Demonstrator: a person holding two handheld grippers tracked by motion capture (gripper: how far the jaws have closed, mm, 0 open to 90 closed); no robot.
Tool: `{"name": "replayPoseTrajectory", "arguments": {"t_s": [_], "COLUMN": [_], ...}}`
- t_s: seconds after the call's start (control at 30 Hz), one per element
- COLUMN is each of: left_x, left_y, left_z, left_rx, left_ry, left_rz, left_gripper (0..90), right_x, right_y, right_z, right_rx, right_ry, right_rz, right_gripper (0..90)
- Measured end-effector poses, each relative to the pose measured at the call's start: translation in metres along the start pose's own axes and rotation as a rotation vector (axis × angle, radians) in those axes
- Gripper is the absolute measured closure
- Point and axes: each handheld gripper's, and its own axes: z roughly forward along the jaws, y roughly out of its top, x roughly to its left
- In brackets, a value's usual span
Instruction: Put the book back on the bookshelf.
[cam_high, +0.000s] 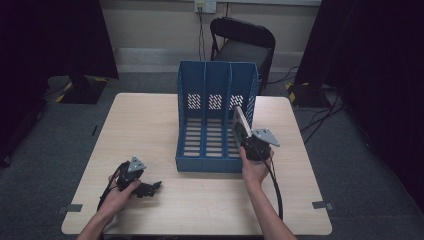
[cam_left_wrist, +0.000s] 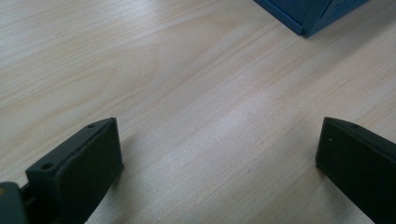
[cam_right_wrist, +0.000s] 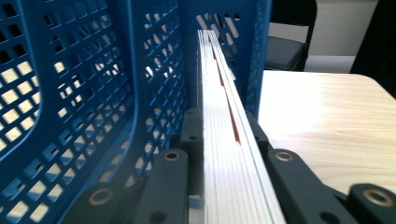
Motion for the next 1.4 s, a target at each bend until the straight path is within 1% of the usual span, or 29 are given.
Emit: {"name": "replayPoseTrajectory", "arguments": {"t_s": [0.1,0.33,0.57,0.6,0.73,0.8,0.9,1.03,1.1,1.23,1.3,1.4], "left_x": [0.000,0.000,0.000,0.000,0.000,0.000,0.000,-0.001,-0.001,-0.001,-0.001,-0.001], "left_y": [0.000,0.000,0.000,0.000,0.000,0.000,0.000,0.000,0.000,0.000,0.000,0.000], "left_z": [0.000,0.000,0.000,0.000,0.000,0.000,0.000,0.000,0.000,0.000,0.000,0.000], "left_rx": [-0.001,-0.002,-0.002,-0.001,-0.002,-0.002,-0.001,-0.001,-0.001,-0.001,0.000,0.002], "left_ry": [0.001,0.000,0.001,0.001,0.001,0.000,0.001,-0.003,-0.004,-0.005,-0.006,-0.007], "left_rz": [0.001,-0.002,-0.002,0.001,-0.002,-0.002,0.001,0.000,0.002,0.002,0.004,0.008], "left_gripper": [0.0,0.0,0.0,0.0,0.0,0.0,0.0,0.0,0.0,0.0,0.0,0.0], "right_x": [-0.001,0.000,0.005,0.005,0.005,0.006,0.008,0.008,0.009,0.010,0.011,0.010], "right_y": [0.001,0.002,0.000,0.000,0.000,-0.001,-0.002,-0.003,-0.003,-0.004,-0.004,-0.005], "right_z": [0.000,0.001,0.001,0.002,0.002,0.002,0.002,0.002,0.001,0.000,0.000,0.001], "right_rx": [-0.004,-0.012,-0.026,-0.026,-0.036,-0.041,-0.047,-0.051,-0.058,-0.066,-0.064,-0.054], "right_ry": [-0.003,-0.010,-0.073,-0.076,-0.094,-0.113,-0.134,-0.147,-0.153,-0.172,-0.178,-0.181], "right_rz": [0.009,0.006,0.002,0.000,0.018,0.026,0.026,0.046,0.038,0.047,0.042,0.048], "right_gripper": [76.9,76.9,76.9,76.9,76.9,76.8,76.9,76.8,76.8,76.8,76.8,76.8]}}
